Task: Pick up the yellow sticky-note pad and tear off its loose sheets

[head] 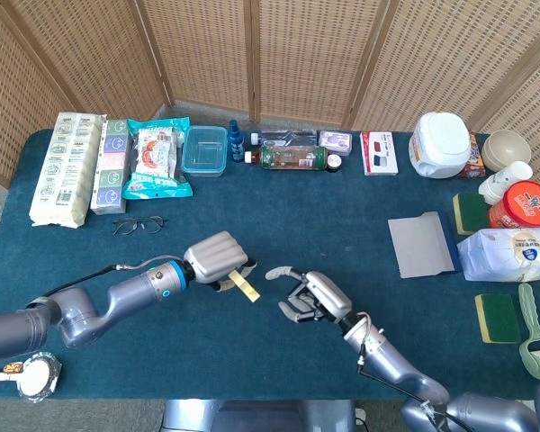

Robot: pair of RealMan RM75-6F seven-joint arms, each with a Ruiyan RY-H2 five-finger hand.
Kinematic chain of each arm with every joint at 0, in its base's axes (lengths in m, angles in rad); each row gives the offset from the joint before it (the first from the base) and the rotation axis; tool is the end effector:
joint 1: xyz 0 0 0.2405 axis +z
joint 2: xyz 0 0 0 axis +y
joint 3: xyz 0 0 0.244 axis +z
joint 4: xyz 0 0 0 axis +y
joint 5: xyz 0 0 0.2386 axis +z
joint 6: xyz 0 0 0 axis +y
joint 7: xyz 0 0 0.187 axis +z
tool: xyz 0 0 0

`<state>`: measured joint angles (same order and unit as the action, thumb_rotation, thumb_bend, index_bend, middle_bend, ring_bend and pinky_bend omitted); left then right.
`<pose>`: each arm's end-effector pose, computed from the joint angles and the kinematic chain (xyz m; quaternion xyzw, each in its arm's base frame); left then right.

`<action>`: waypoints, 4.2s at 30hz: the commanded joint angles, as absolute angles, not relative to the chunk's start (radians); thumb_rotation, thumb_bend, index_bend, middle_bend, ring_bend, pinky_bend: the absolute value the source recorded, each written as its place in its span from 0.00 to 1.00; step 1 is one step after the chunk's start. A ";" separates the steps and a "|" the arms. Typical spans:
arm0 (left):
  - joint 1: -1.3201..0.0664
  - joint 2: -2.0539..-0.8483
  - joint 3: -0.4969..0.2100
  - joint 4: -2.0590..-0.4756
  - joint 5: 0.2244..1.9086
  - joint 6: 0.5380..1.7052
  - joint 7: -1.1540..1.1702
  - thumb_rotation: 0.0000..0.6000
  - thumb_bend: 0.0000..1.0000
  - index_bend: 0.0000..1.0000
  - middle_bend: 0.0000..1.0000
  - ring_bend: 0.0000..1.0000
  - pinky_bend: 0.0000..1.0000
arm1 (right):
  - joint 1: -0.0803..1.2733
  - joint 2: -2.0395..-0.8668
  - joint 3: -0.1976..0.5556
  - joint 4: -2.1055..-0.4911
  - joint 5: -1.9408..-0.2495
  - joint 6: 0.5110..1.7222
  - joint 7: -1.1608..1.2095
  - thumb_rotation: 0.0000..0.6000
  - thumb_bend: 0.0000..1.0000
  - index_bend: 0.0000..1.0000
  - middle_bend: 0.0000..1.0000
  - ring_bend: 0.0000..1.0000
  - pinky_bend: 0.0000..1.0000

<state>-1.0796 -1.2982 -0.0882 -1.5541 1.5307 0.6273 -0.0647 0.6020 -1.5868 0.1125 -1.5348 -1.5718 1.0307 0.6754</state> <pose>-0.0373 0.3741 -0.0556 -0.8988 -0.2246 -0.3117 0.2112 -0.0952 -0.3043 -0.0780 0.5755 -0.6133 0.5338 0.0882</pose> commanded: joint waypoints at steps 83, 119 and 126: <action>-1.097 -1.315 -0.043 -1.542 1.533 0.657 -0.100 1.00 0.32 0.66 0.99 1.00 1.00 | 0.697 -1.654 0.103 -1.528 -1.506 0.995 0.637 1.00 0.45 0.34 1.00 1.00 1.00; -1.092 -1.311 -0.030 -1.545 1.543 0.662 -0.113 1.00 0.32 0.65 0.99 1.00 1.00 | 0.695 -1.698 0.122 -1.505 -1.495 1.022 0.626 1.00 0.47 0.61 1.00 1.00 1.00; -1.089 -1.312 -0.025 -1.540 1.544 0.661 -0.114 1.00 0.32 0.65 0.99 1.00 1.00 | 0.692 -1.706 0.122 -1.502 -1.493 1.029 0.617 1.00 0.47 0.69 1.00 1.00 1.00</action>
